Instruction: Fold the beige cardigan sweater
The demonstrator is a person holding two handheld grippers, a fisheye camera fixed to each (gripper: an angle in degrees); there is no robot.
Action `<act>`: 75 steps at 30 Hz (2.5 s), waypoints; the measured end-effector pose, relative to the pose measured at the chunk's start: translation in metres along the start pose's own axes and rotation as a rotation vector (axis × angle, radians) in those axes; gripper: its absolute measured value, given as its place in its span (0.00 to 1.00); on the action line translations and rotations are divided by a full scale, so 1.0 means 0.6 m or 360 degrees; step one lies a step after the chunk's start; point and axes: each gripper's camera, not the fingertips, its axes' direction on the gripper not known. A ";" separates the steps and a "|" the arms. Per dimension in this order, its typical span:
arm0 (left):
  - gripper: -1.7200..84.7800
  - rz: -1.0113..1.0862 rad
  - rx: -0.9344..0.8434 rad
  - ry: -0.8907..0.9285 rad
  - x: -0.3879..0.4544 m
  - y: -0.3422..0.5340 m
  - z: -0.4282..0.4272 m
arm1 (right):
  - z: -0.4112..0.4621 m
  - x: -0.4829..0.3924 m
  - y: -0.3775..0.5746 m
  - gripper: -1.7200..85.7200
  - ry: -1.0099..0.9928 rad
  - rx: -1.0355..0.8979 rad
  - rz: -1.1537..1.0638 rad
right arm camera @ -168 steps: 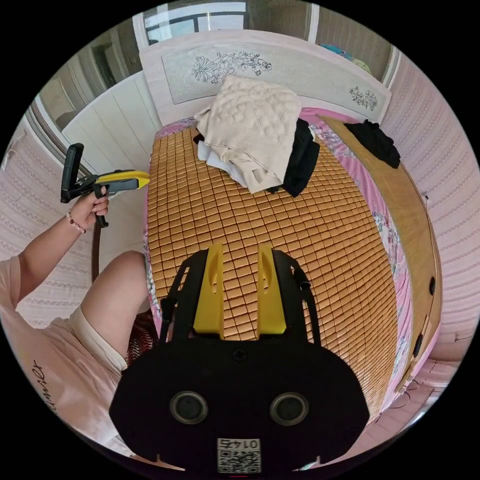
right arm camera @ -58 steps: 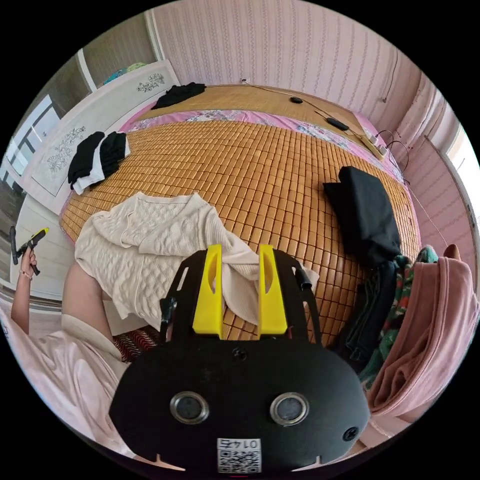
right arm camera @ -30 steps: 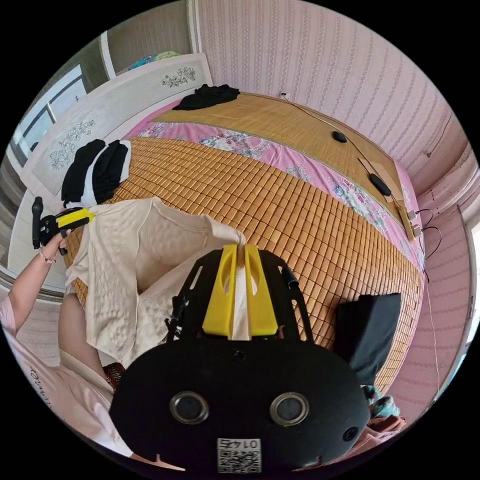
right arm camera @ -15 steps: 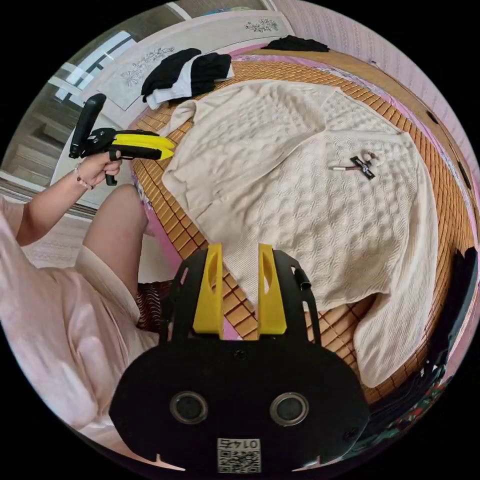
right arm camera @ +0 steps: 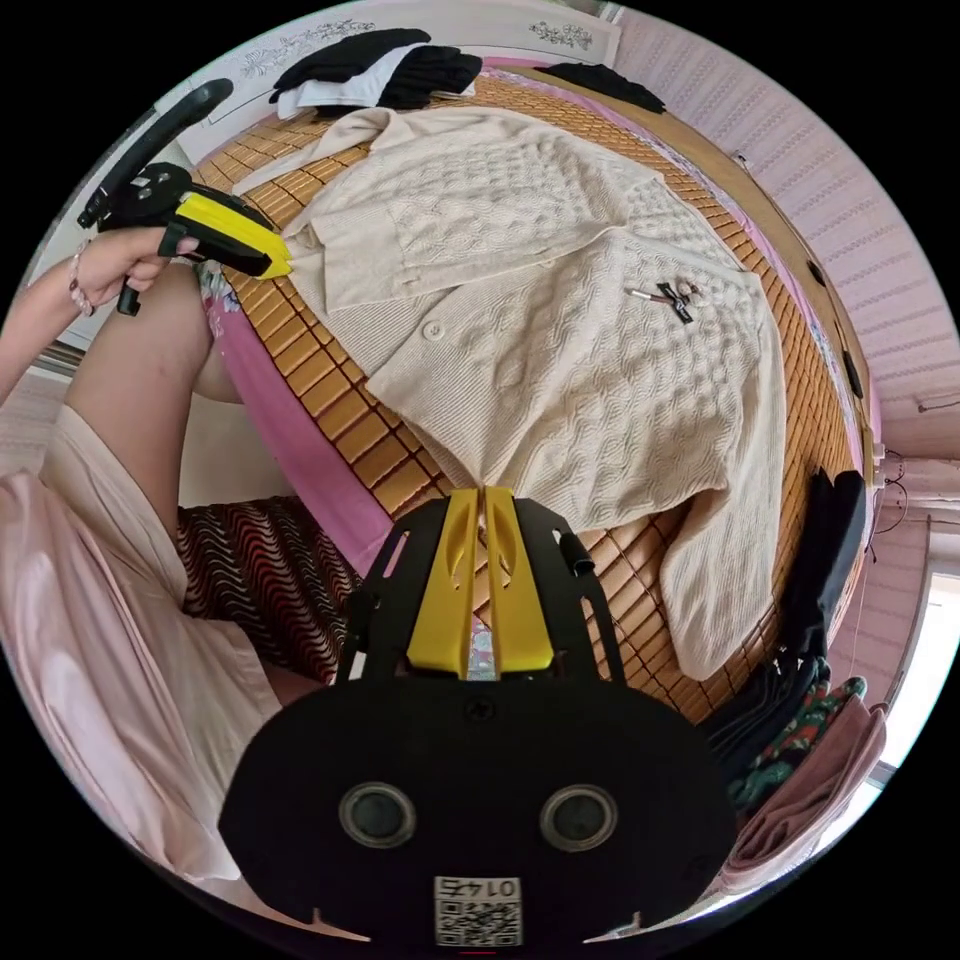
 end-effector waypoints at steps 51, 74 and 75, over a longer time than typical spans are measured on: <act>0.08 0.0260 -0.0052 -0.0170 0.202 -0.065 0.043 | 0.079 -0.025 0.041 0.02 -0.0337 0.0066 -0.0004; 0.01 0.0320 -0.0051 0.0227 0.283 -0.151 0.026 | 0.079 0.080 0.151 0.04 -0.0630 0.0067 -0.0010; 0.01 0.0293 -0.0108 0.0194 0.287 -0.159 0.040 | 0.078 0.084 0.161 0.04 -0.0660 0.0067 -0.0004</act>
